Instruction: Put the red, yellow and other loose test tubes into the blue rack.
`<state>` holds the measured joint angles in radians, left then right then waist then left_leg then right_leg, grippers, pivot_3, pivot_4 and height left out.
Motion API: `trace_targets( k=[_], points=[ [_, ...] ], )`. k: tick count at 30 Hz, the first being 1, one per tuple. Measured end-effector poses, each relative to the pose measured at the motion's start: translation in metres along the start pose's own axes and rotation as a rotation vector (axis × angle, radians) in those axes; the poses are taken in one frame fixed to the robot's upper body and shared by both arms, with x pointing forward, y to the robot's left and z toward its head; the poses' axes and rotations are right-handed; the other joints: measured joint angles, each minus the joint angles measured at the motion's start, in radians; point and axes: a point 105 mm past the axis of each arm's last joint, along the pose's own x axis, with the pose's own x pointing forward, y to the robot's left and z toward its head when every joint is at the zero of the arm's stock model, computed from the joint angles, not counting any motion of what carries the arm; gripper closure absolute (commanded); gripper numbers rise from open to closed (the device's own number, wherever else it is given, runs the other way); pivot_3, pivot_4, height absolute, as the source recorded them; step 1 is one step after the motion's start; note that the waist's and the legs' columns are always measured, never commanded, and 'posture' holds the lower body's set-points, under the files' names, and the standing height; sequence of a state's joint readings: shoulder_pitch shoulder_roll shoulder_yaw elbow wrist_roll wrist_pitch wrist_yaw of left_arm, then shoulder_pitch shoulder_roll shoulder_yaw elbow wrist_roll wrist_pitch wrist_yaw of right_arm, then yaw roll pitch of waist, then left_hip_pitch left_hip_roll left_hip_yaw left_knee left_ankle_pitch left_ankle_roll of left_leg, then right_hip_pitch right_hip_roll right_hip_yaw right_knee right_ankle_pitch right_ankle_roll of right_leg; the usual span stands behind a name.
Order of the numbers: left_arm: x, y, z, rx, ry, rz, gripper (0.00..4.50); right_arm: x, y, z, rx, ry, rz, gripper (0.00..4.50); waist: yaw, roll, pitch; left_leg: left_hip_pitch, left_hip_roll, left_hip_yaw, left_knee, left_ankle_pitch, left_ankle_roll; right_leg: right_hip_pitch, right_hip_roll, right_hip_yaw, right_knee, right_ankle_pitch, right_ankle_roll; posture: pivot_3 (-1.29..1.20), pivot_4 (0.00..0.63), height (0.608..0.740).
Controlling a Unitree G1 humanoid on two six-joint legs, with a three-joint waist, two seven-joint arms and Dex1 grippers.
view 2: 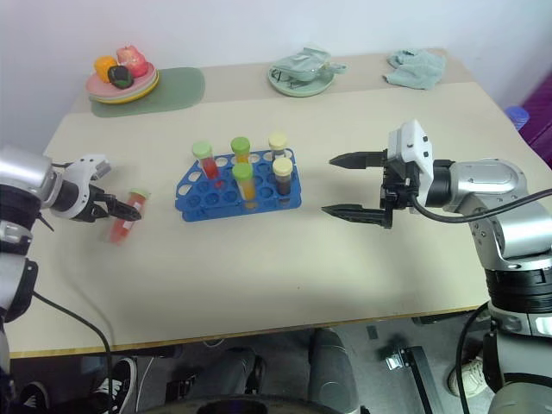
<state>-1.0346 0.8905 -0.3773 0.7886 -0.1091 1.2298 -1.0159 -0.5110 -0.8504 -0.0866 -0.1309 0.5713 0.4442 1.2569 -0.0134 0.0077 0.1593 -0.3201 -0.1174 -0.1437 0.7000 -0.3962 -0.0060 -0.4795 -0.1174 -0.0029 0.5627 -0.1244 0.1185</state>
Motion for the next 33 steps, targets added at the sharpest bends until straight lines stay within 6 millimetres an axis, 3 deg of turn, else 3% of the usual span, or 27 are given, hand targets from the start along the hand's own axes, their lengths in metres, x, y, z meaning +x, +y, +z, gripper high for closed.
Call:
trace_targets(
  k=[2, 5, 11, 19, 22, 25, 30, 33],
  points=[
    [0.002, -0.002, 0.001, 0.005, -0.002, -0.001, 0.02, 0.0, 0.0, 0.0, 0.0, -0.001, -0.003, 0.0, 0.002, 0.0, 0.0, 0.0, 0.0, 0.0, 0.0, 0.0, 0.0, 0.0, 0.0, 0.0, 0.0, 0.0, 0.0, 0.0, 0.15, 0.74],
    [0.005, -0.002, 0.001, 0.014, -0.003, 0.023, 0.84, 0.0, -0.001, 0.0, 0.0, 0.0, -0.005, 0.0, 0.004, 0.002, -0.001, 0.001, 0.0, 0.0, 0.0, 0.0, 0.0, 0.001, -0.001, 0.0, 0.001, 0.0, 0.0, 0.0, 0.15, 0.74],
    [0.006, -0.001, 0.003, -0.003, -0.019, 0.045, 3.67, 0.0, -0.001, -0.001, -0.002, 0.005, -0.009, 0.0, 0.007, 0.002, -0.001, 0.001, -0.001, 0.0, 0.001, 0.0, 0.0, 0.001, -0.001, 0.0, 0.001, 0.0, 0.0, 0.0, 0.15, 0.74],
    [0.009, 0.0, 0.016, -0.07, -0.124, 0.041, 3.69, 0.001, -0.002, 0.0, -0.007, 0.001, -0.017, 0.0, 0.016, 0.002, -0.001, 0.001, -0.001, 0.0, 0.002, 0.0, 0.0, 0.002, -0.001, 0.0, 0.001, 0.0, 0.001, 0.0, 0.15, 0.74],
    [-0.002, -0.002, 0.05, 0.031, -0.407, 0.064, 3.69, 0.001, -0.002, 0.0, -0.012, 0.0, -0.02, 0.0, 0.019, 0.0, 0.0, -0.001, 0.002, 0.0, 0.002, 0.0, 0.0, 0.0, -0.001, 0.0, 0.0, 0.001, 0.001, 0.0, 0.15, 0.74],
    [-0.02, -0.012, 0.068, 0.07, -0.643, 0.053, 3.69, 0.0, -0.004, -0.002, -0.01, 0.003, -0.027, 0.0, 0.017, 0.0, -0.001, 0.0, 0.002, 0.001, 0.002, 0.0, 0.0, -0.001, -0.002, 0.0, 0.0, 0.001, 0.001, 0.0, 0.15, 0.74],
    [-0.028, -0.016, 0.058, 0.064, -0.925, 0.043, 3.69, 0.0, -0.008, -0.003, -0.006, -0.001, -0.039, 0.0, 0.003, 0.0, -0.001, 0.0, 0.003, 0.002, 0.001, 0.0, 0.0, -0.001, -0.001, 0.0, -0.001, 0.002, 0.0, 0.0, 0.15, 0.74],
    [-0.046, -0.036, 0.051, 0.213, -1.102, 0.003, 3.69, -0.001, -0.011, -0.004, -0.009, 0.002, -0.048, 0.0, 0.002, 0.0, -0.001, 0.0, 0.004, 0.002, 0.001, 0.0, 0.0, -0.001, -0.001, 0.0, -0.001, 0.002, 0.0, 0.0, 0.15, 0.74]
  ],
)
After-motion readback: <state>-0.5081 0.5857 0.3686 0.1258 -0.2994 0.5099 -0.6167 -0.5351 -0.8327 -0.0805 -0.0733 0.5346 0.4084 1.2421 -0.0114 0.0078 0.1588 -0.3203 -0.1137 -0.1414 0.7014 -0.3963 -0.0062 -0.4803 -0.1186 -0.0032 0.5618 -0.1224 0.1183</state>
